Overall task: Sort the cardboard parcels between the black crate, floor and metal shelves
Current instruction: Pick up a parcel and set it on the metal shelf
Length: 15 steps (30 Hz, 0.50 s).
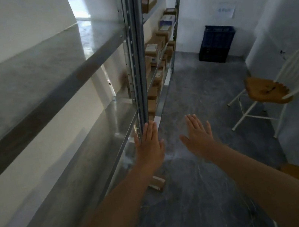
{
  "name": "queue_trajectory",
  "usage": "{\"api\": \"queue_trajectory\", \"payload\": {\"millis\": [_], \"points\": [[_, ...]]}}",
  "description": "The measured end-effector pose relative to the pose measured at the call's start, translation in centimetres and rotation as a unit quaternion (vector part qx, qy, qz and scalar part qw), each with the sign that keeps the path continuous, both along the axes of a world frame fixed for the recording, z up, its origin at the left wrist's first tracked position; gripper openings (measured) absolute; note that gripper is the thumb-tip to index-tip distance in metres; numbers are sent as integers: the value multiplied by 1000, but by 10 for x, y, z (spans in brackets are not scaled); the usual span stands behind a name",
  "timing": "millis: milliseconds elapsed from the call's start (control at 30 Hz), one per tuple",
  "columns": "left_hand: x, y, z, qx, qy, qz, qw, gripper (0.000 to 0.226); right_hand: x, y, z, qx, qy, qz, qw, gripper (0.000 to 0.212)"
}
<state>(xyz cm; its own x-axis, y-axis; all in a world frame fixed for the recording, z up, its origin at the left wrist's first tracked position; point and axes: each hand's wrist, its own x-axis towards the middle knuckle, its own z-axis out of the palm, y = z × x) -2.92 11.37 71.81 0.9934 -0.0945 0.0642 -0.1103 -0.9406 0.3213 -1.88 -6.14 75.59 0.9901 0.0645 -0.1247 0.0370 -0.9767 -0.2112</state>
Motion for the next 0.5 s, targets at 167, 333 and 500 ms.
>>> {"api": "queue_trajectory", "payload": {"millis": [167,333,500], "points": [[12,14,-5,-4,35,4,999,61,18,11,-11,4,14,25,1000,72],[30,15,-20,13,65,-3,998,61,47,8,-25,15,35,29,999,73],[59,-7,-39,-22,103,12,994,61,88,-4,-41,26,58,47,997,73]]}}
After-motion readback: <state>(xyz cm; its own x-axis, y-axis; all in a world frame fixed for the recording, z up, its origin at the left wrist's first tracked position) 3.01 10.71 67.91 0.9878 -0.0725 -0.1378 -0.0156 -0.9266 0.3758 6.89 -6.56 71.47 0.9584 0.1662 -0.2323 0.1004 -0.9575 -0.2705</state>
